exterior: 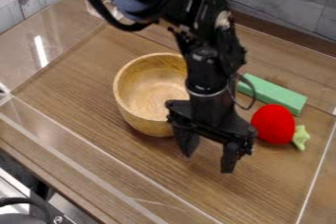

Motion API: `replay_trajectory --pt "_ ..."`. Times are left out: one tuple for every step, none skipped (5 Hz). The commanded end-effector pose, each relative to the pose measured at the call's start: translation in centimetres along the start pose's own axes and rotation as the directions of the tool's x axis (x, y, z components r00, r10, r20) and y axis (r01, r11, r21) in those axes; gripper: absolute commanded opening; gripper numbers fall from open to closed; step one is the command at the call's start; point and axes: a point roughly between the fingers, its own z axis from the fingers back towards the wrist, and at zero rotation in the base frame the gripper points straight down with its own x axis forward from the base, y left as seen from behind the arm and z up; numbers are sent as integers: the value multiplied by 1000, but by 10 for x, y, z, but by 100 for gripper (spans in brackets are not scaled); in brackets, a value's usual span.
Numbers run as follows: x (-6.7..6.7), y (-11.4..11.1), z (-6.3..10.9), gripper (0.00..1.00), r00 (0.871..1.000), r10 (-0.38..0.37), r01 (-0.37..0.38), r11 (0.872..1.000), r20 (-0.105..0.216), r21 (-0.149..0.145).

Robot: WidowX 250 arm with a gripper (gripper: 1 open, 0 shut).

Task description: Move the red fruit to the right

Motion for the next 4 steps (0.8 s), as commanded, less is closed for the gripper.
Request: replay_trajectory --pt "16 -1 21 100 998 4 -3 1000 64 -16" --pt "18 -4 18 100 996 60 -59 998 67 -17" --pt "20 -7 17 100 991 113 -112 994 70 -16" --pt "24 -1 20 100 988 137 -136 991 67 -14"
